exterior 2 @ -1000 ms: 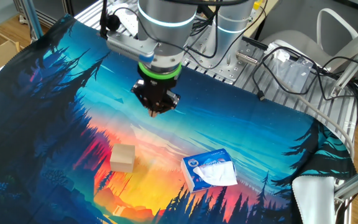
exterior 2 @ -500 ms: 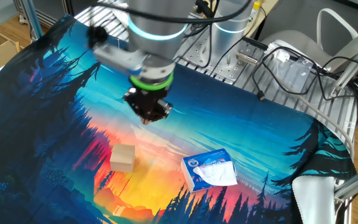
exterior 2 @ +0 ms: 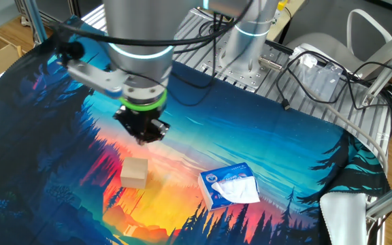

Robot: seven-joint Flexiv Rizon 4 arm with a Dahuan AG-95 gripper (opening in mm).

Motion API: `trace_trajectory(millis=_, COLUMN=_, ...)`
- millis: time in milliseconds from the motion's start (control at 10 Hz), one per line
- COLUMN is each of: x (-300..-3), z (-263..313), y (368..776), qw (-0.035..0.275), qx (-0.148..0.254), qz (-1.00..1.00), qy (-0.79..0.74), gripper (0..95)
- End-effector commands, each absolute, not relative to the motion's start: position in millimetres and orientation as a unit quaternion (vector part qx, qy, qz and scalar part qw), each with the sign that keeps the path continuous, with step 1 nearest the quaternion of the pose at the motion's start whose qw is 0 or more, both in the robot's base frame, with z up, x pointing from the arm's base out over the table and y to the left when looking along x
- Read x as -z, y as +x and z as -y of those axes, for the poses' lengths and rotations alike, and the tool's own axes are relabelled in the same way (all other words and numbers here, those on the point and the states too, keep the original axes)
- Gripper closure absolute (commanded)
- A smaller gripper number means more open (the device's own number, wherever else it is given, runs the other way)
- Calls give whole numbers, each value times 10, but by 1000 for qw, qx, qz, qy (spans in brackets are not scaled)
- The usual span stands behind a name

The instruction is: Pick up one small block

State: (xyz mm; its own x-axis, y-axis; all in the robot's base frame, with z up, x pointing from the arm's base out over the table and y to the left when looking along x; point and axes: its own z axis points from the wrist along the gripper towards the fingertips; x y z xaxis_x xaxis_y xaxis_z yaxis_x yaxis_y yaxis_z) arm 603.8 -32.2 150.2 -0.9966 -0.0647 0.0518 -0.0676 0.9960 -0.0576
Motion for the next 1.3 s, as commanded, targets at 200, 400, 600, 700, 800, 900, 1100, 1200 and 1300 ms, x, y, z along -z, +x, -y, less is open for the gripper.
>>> trace_trajectory(millis=200, x=-1426, z=331, y=6082, qw=22, qx=-20, qz=998, qy=-53, gripper=950)
trace_trajectory(millis=400, x=-1419, z=370, y=6085, qw=23, qx=-18, qz=992, qy=-126, gripper=950)
trace_trajectory(millis=600, x=-1405, z=412, y=6080, qw=24, qx=-13, qz=980, qy=-198, gripper=950)
trace_trajectory(millis=700, x=-1392, z=449, y=6075, qw=26, qx=-2, qz=970, qy=-240, gripper=950)
trace_trajectory(millis=800, x=-1382, z=475, y=6071, qw=27, qx=0, qz=964, qy=-264, gripper=950)
trace_trajectory(millis=900, x=-1374, z=494, y=6068, qw=27, qx=4, qz=957, qy=-288, gripper=950)
trace_trajectory(millis=1100, x=-1365, z=521, y=6063, qw=24, qx=9, qz=938, qy=-345, gripper=950)
trace_trajectory(millis=1200, x=-1360, z=519, y=6063, qw=27, qx=14, qz=931, qy=-363, gripper=950)
trace_trajectory(millis=1300, x=-1354, z=518, y=6064, qw=29, qx=21, qz=926, qy=-376, gripper=950)
